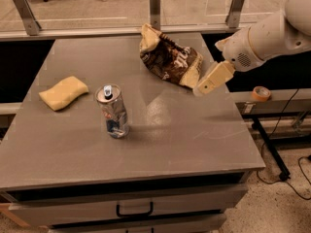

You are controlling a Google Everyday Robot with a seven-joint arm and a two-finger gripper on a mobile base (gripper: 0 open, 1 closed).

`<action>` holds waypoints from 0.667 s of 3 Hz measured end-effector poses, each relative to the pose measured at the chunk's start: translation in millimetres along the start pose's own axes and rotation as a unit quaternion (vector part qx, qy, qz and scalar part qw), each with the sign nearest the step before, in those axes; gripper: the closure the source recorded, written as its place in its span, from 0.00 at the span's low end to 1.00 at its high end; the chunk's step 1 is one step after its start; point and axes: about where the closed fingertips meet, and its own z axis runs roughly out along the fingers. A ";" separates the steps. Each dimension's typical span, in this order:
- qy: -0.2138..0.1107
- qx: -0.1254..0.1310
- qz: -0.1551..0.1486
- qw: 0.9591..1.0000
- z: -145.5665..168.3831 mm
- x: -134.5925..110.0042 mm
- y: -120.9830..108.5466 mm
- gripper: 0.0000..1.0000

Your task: Move brown chip bag near sponge

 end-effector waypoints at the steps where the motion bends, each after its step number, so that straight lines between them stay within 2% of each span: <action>1: -0.011 0.017 0.006 1.000 18.7 -31.0 -10.3 0.00; 2: -0.026 0.018 0.007 0.999 48.3 -60.8 -18.4 0.00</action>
Offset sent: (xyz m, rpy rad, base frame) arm 0.0841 0.0979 0.0124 0.0796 -0.0592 -0.0257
